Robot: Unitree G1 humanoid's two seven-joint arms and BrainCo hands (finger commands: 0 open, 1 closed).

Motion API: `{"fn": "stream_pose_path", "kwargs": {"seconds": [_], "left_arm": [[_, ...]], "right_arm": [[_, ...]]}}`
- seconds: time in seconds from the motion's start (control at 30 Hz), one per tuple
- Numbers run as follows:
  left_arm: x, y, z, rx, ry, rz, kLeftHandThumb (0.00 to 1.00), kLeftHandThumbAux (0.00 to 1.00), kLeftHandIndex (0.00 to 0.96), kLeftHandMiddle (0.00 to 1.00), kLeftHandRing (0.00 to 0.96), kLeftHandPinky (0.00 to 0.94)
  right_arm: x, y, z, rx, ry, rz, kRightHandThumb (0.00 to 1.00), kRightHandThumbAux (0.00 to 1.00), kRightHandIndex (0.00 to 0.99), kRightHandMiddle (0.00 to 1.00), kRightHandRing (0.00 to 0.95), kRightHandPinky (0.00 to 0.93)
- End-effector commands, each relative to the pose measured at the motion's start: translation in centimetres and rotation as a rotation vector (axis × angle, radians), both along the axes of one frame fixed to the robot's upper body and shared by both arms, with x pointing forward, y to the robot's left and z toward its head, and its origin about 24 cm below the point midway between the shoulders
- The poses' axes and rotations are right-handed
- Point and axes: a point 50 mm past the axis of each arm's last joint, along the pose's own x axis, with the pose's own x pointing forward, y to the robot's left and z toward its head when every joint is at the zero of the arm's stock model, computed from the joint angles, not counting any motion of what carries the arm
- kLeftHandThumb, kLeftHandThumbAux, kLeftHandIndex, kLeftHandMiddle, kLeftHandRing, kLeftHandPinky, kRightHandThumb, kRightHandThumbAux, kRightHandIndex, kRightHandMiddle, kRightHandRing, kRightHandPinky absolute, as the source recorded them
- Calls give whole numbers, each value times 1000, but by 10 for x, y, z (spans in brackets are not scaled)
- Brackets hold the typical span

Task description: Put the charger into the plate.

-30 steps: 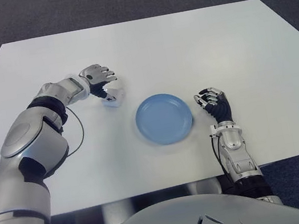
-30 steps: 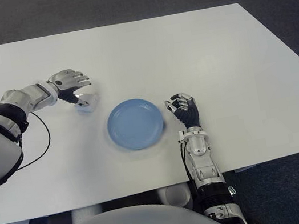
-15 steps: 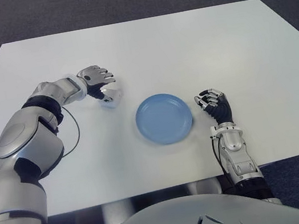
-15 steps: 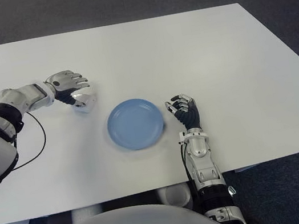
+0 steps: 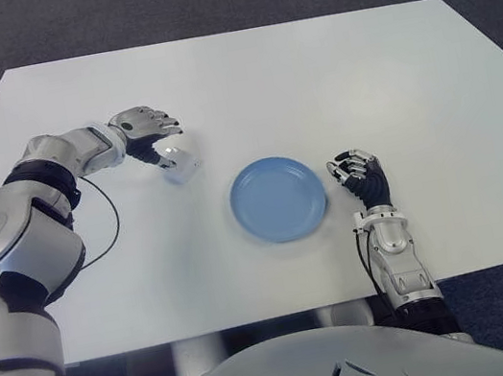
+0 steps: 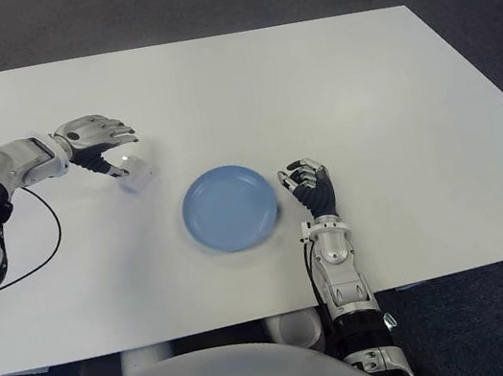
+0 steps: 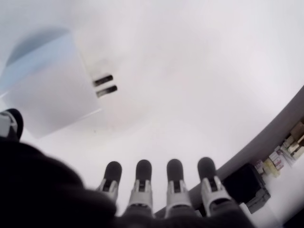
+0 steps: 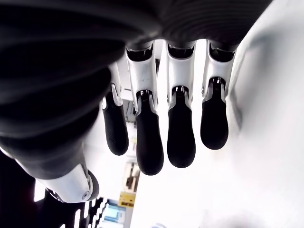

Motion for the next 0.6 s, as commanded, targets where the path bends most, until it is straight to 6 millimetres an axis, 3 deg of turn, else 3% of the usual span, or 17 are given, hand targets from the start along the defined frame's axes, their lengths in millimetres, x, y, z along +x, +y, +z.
{"fn": "stream_pose_path", "kwargs": {"seconds": [0.03, 0.23, 0.6], "left_arm": [[4, 1, 13, -42, -32, 5, 441, 217, 0, 0, 0, 0], [7, 3, 27, -54, -50, 13, 452, 206, 0, 0, 0, 0], [6, 5, 29, -61, -44, 22, 452, 195, 0, 0, 0, 0]], "right_arm": [[-1, 0, -3, 0, 21, 2, 705, 731, 430, 637, 642, 635], [-1, -1, -3, -1, 22, 2, 704, 732, 430, 638, 642, 633], [-2, 0, -3, -6, 25, -4, 705, 731, 430, 630, 635, 626]]}}
